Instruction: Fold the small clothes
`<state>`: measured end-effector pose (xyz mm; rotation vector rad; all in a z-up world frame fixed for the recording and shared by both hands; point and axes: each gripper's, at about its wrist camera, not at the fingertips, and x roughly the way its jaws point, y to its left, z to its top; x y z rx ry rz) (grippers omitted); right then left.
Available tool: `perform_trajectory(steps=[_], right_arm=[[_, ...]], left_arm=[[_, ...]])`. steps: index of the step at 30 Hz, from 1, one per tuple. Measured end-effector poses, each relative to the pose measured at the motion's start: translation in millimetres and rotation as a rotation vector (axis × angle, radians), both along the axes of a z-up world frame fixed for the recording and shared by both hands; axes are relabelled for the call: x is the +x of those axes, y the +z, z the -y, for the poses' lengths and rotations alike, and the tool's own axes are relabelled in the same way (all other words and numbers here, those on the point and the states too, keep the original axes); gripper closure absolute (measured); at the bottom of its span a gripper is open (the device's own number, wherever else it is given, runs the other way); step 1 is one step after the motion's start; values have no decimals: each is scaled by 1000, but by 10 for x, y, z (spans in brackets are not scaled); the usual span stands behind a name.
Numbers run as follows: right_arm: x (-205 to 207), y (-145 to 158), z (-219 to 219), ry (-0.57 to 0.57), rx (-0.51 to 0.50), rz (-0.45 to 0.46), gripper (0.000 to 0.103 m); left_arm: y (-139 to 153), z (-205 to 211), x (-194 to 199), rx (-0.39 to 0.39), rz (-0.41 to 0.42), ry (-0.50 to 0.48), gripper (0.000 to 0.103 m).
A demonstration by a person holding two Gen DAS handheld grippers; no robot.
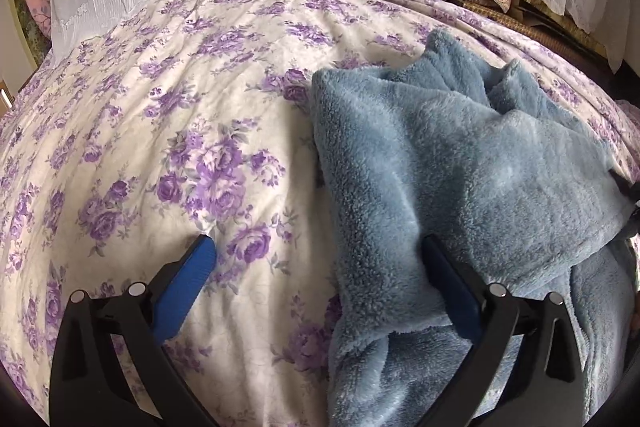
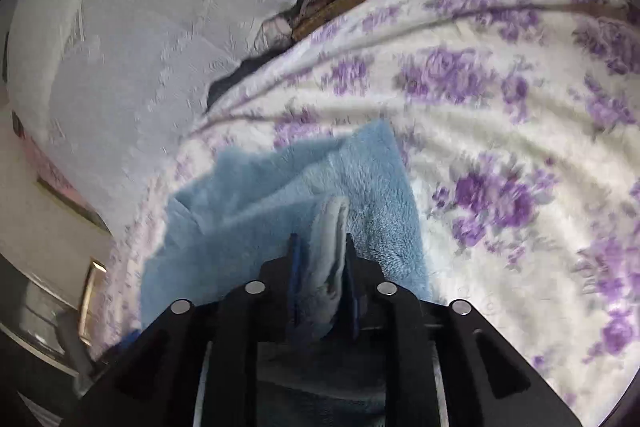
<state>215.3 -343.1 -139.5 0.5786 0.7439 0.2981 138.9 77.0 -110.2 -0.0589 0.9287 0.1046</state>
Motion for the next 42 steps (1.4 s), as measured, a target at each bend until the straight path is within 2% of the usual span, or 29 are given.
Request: perform_trajectory(steps=[1, 2, 4, 6, 7, 8, 10, 12, 13, 15, 16, 17, 18, 20, 23, 26, 29, 31, 32, 33, 35, 37, 39, 41, 42], right_arm=[[-80, 121, 11, -24, -26, 54, 64], [-181, 247, -4, -54, -66, 113, 57], [-316, 458, -145, -28, -123, 186, 57], [-329, 557, -329, 64, -120, 188, 51], [-307, 588, -450, 100, -128, 178, 41], [-251, 621, -613, 137, -161, 167, 36], [-193, 651, -808, 173, -240, 168, 35], [-45, 599, -1057, 213, -344, 156, 31], [29, 534, -1125, 216, -363, 140, 30], [136, 353, -1104, 209, -375, 80, 28], [249, 169, -1099, 207, -376, 37, 28], [265, 60, -1076, 213, -372, 35, 28], [259, 24, -1084, 217, -383, 56, 28], [227, 102, -1083, 216, -389, 73, 25], [-8, 252, -1006, 156, -374, 155, 25], [-270, 410, -971, 174, -365, 190, 23], [-417, 281, -984, 203, -431, 137, 16], [-405, 44, -1016, 237, -479, 77, 15], [-403, 56, -1008, 237, -475, 78, 15], [-402, 98, -990, 234, -463, 80, 15], [-471, 137, -927, 200, -441, 97, 15], [-586, 189, -891, 191, -422, 118, 15], [-696, 208, -887, 209, -432, 128, 14], [-672, 108, -914, 224, -461, 98, 11], [-618, 18, -918, 235, -464, 65, 10]], left_arm=[[22, -9, -11, -1, 6, 2, 4], [77, -29, -41, -4, 25, 6, 4], [207, -62, -105, -3, 71, 15, 4], [363, -64, -135, -21, 108, 1, 4], [432, -49, -119, -48, 110, -16, 4], [491, -21, -79, -80, 103, -40, 4], [592, 106, 85, -119, 71, -86, 4], [605, 262, 272, -71, 39, -86, 4], [573, 344, 385, -45, 29, -81, 4], [417, 450, 565, -29, 0, -96, 4], [255, 481, 673, -17, -29, -91, 4], [120, 489, 732, -11, -50, -81, 4], [-63, 452, 793, -58, -72, -83, 4], [-50, 308, 799, -160, -66, -67, 4], [47, 158, 659, -203, -18, -34, 4], [153, 91, 462, -228, 5, -50, 5], [216, 185, 241, -172, 20, -79, 4], [59, 340, 191, -119, -41, -116, 4], [-69, 434, 206, -75, -84, -124, 4], [-99, 449, 216, -50, -85, -123, 4], [-41, 448, 171, -37, -64, -121, 4], [57, 371, 49, -68, -24, -94, 4], [127, 383, -84, -88, -1, -110, 4], [94, 445, -130, -63, -8, -141, 4], [9, 504, -90, -30, -44, -149, 4]])
